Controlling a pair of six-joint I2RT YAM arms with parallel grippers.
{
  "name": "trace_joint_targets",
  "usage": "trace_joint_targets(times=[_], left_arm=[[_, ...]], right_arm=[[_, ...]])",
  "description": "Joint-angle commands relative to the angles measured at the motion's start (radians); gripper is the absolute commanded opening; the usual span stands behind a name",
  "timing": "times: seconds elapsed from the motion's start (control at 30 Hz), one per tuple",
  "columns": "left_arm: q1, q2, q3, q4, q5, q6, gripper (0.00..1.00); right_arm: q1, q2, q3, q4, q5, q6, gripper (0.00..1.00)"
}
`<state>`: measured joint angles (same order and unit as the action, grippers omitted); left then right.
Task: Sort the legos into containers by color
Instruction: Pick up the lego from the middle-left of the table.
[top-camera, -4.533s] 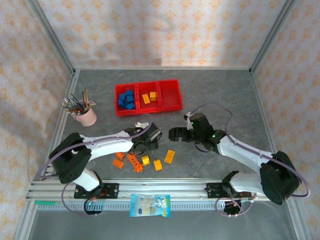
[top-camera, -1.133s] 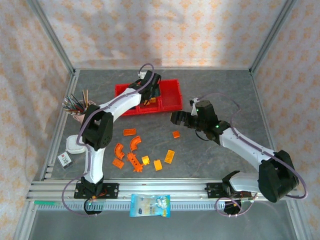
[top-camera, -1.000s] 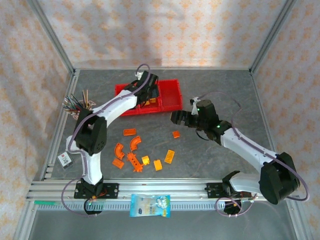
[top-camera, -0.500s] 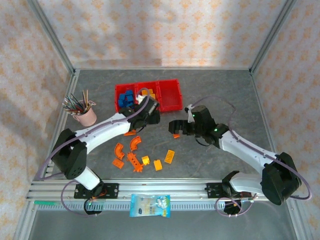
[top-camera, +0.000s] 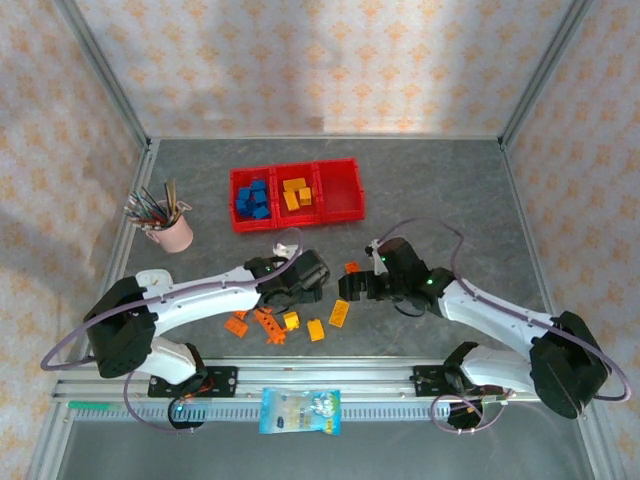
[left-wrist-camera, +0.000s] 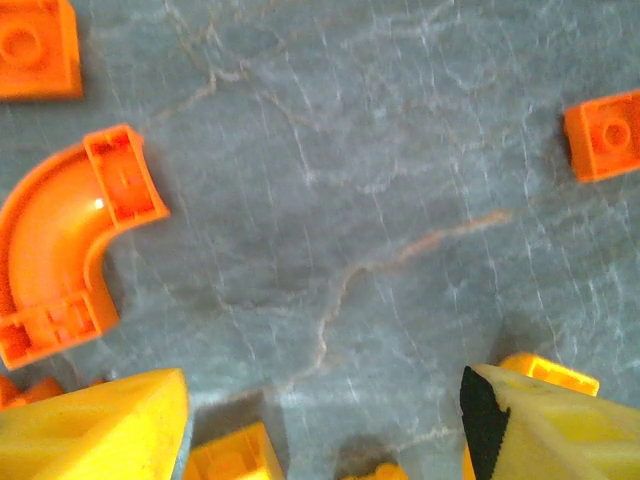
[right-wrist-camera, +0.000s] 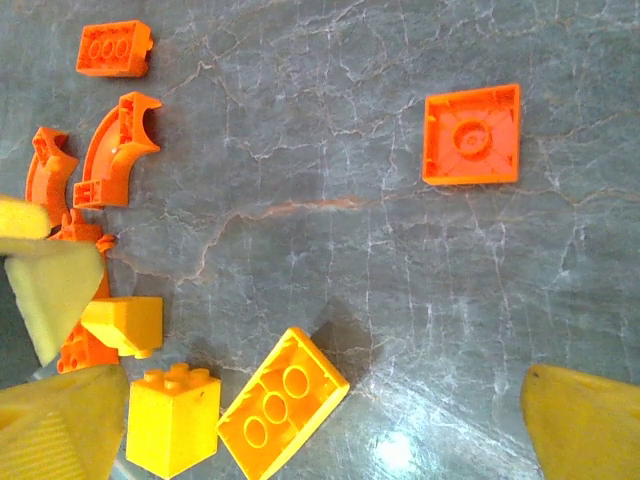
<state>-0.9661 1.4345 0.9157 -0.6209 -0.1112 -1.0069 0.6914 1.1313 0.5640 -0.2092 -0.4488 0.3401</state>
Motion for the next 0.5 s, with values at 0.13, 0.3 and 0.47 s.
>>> trace_joint_targets(times=[0.13,0.3,0.47], left_arm=[[-0.052,-0.059,-0.077,-0.082,-0.026,-0.175,0.73],[-0.078,-0.05,-0.106,-0.05,-0.022,-0.207,0.71],[-0.081,-0.014,-0.114,0.004,-0.005,-0.19,0.69]], right_arm=[[0.005,-0.034,-0.039,0.044,-0.01,0.011,1.0],[0.006,-0.046,-0.045,0.049,-0.001,0.011,1.0],[0.005,-0.048,-0.047,0.053,0.0,0.015,1.0]])
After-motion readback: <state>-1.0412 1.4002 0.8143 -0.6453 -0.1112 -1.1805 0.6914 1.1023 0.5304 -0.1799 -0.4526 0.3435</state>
